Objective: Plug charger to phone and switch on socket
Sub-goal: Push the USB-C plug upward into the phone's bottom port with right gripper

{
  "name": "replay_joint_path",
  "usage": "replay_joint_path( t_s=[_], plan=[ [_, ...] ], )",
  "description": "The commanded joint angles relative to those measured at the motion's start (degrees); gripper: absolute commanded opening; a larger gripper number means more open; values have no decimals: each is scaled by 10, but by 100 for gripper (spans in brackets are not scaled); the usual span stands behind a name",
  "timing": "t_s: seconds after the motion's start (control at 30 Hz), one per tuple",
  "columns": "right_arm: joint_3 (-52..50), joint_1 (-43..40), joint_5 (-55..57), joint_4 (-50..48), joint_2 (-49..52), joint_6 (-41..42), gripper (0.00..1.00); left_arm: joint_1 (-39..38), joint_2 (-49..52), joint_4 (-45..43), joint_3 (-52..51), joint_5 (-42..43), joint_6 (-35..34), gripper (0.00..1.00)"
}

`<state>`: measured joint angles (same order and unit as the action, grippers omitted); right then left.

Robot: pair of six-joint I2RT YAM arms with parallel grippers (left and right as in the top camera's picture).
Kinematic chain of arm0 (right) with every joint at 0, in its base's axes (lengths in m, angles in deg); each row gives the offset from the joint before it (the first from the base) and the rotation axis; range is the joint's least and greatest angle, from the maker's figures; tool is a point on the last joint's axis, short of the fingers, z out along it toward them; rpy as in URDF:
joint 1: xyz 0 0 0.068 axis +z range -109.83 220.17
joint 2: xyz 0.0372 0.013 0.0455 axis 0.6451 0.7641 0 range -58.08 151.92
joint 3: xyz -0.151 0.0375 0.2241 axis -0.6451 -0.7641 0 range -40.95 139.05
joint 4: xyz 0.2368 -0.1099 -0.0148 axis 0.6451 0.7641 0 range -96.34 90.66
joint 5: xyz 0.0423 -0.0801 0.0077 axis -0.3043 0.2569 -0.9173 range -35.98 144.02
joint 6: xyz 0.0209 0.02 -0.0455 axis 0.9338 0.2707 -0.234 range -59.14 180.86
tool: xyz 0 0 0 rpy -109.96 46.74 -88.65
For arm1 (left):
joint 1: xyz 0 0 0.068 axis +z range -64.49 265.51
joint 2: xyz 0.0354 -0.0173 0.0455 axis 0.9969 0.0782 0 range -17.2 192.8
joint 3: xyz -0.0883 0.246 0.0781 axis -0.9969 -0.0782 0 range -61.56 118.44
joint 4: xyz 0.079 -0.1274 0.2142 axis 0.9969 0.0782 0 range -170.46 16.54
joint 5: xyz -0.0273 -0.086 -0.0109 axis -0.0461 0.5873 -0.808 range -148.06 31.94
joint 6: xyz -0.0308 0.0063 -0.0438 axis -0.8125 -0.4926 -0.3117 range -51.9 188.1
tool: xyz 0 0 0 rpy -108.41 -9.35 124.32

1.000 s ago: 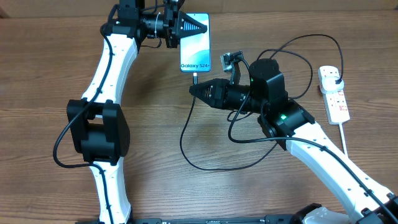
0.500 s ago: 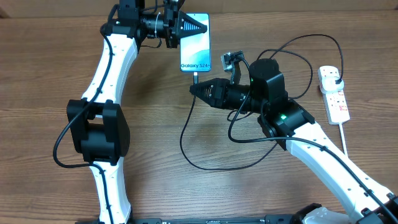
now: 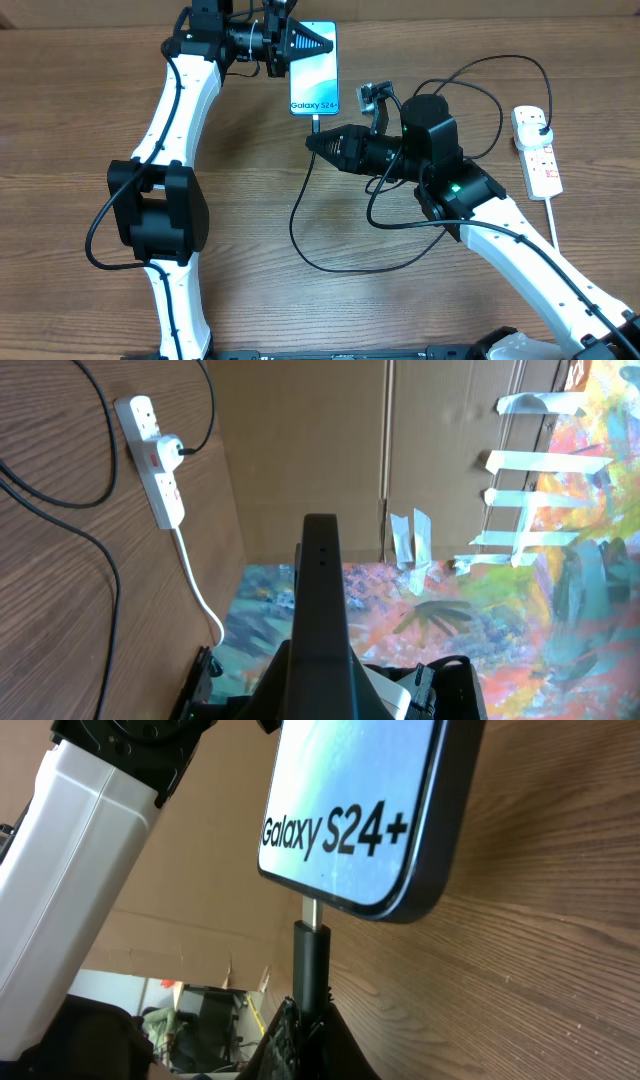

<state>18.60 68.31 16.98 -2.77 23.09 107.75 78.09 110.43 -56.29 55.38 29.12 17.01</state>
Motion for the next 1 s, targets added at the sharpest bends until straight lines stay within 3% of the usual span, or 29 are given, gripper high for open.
replay_joint_path(
  t_s=[0.0, 0.97],
  plan=[
    [0, -2, 5, -3, -1, -4, 4, -5, -2, -2, 9, 10, -8, 4],
    [0, -3, 6, -3, 0, -4, 4, -13, -2, -2, 9, 21, 0, 4]
  ],
)
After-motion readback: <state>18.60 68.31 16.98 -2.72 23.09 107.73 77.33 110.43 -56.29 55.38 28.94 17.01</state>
